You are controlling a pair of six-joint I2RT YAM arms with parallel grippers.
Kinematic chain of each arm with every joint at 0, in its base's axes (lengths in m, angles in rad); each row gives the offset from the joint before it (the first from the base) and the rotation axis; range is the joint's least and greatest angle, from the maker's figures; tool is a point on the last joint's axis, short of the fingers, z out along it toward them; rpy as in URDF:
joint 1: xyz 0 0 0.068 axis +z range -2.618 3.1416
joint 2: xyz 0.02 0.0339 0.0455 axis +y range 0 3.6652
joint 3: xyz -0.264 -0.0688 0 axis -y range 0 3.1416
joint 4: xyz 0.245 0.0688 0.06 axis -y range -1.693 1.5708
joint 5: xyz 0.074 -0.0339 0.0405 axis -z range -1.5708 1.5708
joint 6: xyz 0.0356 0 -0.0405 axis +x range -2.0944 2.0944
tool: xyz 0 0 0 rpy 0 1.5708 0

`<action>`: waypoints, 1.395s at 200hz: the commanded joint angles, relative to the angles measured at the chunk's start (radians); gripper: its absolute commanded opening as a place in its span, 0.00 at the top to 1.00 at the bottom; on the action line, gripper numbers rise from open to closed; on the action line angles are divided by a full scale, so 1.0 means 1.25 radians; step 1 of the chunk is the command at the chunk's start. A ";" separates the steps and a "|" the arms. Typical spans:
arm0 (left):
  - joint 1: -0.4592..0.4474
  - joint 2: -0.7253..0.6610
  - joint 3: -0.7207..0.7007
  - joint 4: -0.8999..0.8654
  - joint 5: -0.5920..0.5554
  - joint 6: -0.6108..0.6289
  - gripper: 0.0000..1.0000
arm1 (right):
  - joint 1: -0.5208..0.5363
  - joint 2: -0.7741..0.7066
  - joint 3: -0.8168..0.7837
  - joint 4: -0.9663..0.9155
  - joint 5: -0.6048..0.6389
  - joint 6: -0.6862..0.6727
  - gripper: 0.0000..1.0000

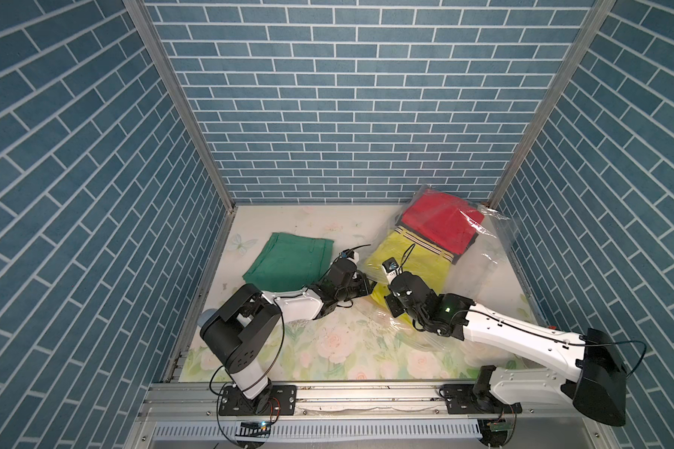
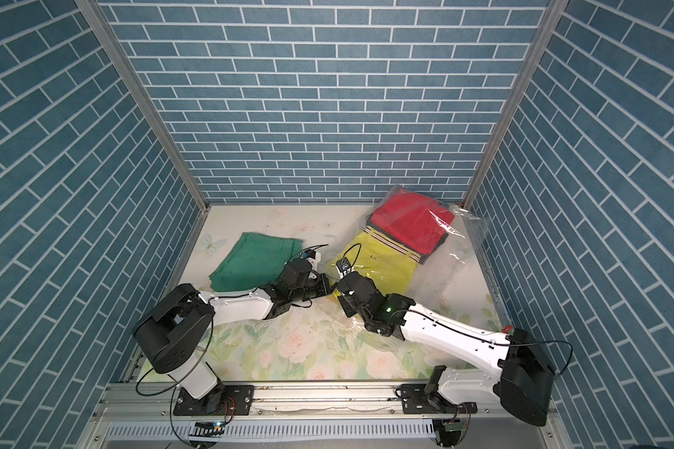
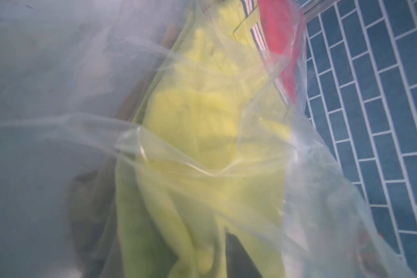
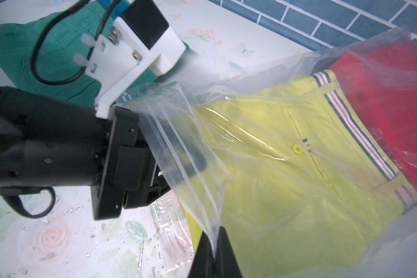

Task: Take the trousers out of the vacuum bag
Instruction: Take out the trousers from the vacuum bag.

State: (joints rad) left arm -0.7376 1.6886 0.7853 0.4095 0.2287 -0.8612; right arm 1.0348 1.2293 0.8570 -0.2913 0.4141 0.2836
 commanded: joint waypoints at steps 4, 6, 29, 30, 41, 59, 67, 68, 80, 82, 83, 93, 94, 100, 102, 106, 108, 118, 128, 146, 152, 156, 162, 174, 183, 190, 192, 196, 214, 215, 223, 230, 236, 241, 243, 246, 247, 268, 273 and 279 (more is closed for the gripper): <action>-0.006 0.027 0.016 0.023 0.001 0.008 0.54 | -0.001 -0.002 -0.009 0.005 -0.002 0.023 0.97; -0.006 0.029 0.016 0.024 0.001 0.009 0.53 | -0.002 -0.003 -0.008 0.005 -0.002 0.022 0.97; -0.007 0.046 0.002 0.055 0.001 -0.006 0.46 | -0.002 -0.004 -0.009 0.003 0.000 0.022 0.97; -0.007 0.047 0.001 0.058 0.002 -0.007 0.46 | -0.002 -0.004 -0.008 0.002 0.001 0.022 0.97; -0.007 0.054 -0.012 0.093 0.005 -0.020 0.45 | -0.002 -0.004 -0.010 0.002 0.002 0.022 0.97; -0.006 0.068 -0.026 0.154 0.013 -0.046 0.45 | -0.002 -0.003 -0.011 0.004 -0.001 0.023 0.97; -0.007 0.074 -0.029 0.181 0.019 -0.059 0.46 | -0.002 -0.003 -0.012 0.005 -0.002 0.024 0.97; -0.007 0.075 -0.029 0.185 0.019 -0.060 0.46 | -0.002 -0.003 -0.012 0.005 -0.002 0.024 0.97; -0.007 0.085 -0.028 0.220 0.030 -0.076 0.46 | -0.002 -0.002 -0.014 0.006 -0.002 0.024 0.97; -0.007 0.086 -0.028 0.225 0.031 -0.077 0.46 | -0.002 -0.003 -0.014 0.006 -0.003 0.024 0.97; -0.007 0.089 -0.028 0.227 0.032 -0.078 0.46 | -0.002 -0.003 -0.015 0.006 -0.003 0.024 0.97; -0.007 0.101 -0.023 0.246 0.039 -0.088 0.46 | -0.002 -0.002 -0.016 0.007 -0.001 0.023 0.97; -0.007 0.103 -0.022 0.248 0.040 -0.089 0.46 | -0.002 -0.002 -0.016 0.007 -0.001 0.023 0.97; -0.008 0.110 -0.018 0.252 0.040 -0.092 0.46 | -0.002 -0.002 -0.016 0.008 -0.003 0.024 0.97; -0.009 0.113 -0.016 0.253 0.041 -0.094 0.46 | -0.002 -0.002 -0.016 0.008 -0.002 0.024 0.97; -0.010 0.117 -0.013 0.253 0.042 -0.094 0.46 | -0.002 -0.002 -0.016 0.008 -0.001 0.025 0.97; -0.010 0.119 -0.011 0.254 0.041 -0.094 0.46 | -0.002 -0.002 -0.016 0.008 -0.001 0.025 0.97; -0.011 0.130 -0.005 0.254 0.041 -0.096 0.47 | -0.002 -0.003 -0.016 0.008 -0.001 0.024 0.97; -0.013 0.138 -0.001 0.255 0.042 -0.099 0.50 | -0.002 -0.004 -0.017 0.009 -0.001 0.025 0.97; -0.013 0.138 -0.005 0.264 0.036 -0.111 0.66 | -0.001 -0.005 -0.019 0.009 -0.001 0.025 0.97; -0.013 0.135 -0.006 0.264 0.033 -0.113 0.70 | -0.002 -0.005 -0.020 0.009 0.000 0.026 0.97; -0.014 0.131 -0.007 0.264 0.033 -0.115 0.72 | -0.002 -0.005 -0.022 0.008 0.000 0.026 0.97; -0.013 0.124 -0.008 0.264 0.033 -0.118 0.74 | -0.002 -0.006 -0.023 0.007 0.002 0.027 0.96; -0.014 0.106 -0.010 0.256 0.031 -0.122 0.83 | -0.002 -0.007 -0.027 0.008 0.005 0.031 0.93; -0.016 0.088 -0.010 0.236 0.032 -0.121 0.89 | -0.004 -0.005 -0.029 0.004 0.013 0.035 0.93; -0.016 0.073 -0.010 0.221 0.032 -0.118 0.93 | -0.005 -0.003 -0.029 0.000 0.018 0.040 0.93; -0.017 0.068 -0.011 0.215 0.032 -0.117 0.94 | -0.007 -0.003 -0.029 -0.001 0.018 0.042 0.93; -0.018 0.059 -0.012 0.205 0.030 -0.114 0.96 | -0.010 -0.003 -0.030 -0.002 0.020 0.045 0.93; -0.019 0.022 -0.017 0.159 0.028 -0.102 1.00 | -0.024 -0.005 -0.033 0.001 0.009 0.052 0.93; -0.019 0.019 -0.018 0.157 0.027 -0.100 1.00 | -0.025 -0.006 -0.033 0.002 0.009 0.053 0.93; -0.019 0.006 -0.024 0.146 0.026 -0.097 1.00 | -0.029 -0.008 -0.034 0.005 0.004 0.054 0.93; -0.019 -0.005 -0.029 0.138 0.023 -0.093 1.00 | -0.031 -0.008 -0.033 0.008 0.001 0.054 0.93; -0.019 -0.013 -0.032 0.131 0.020 -0.091 1.00 | -0.032 -0.008 -0.033 0.011 -0.002 0.054 0.93; -0.019 -0.017 -0.034 0.125 0.017 -0.090 1.00 | -0.032 -0.008 -0.032 0.014 -0.004 0.054 0.93; -0.019 -0.019 -0.035 0.124 0.016 -0.089 1.00 | -0.032 -0.008 -0.032 0.013 -0.005 0.054 0.93; -0.019 -0.020 -0.035 0.121 0.014 -0.088 1.00 | -0.032 -0.007 -0.032 0.015 -0.007 0.054 0.93; -0.019 -0.021 -0.035 0.121 0.013 -0.088 1.00 | -0.032 -0.008 -0.032 0.016 -0.007 0.054 0.93; -0.019 -0.015 -0.036 0.115 0.008 -0.085 0.95 | -0.033 -0.008 -0.032 0.019 -0.014 0.055 0.93; -0.019 -0.011 -0.034 0.115 0.007 -0.085 0.90 | -0.033 -0.008 -0.032 0.018 -0.015 0.055 0.93; -0.019 -0.005 -0.034 0.118 0.008 -0.086 0.86 | -0.033 -0.009 -0.031 0.018 -0.016 0.054 0.93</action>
State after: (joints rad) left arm -0.7551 1.6886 0.7509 0.5545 0.2447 -0.9909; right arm 1.0008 1.2293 0.8272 -0.2749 0.4007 0.3183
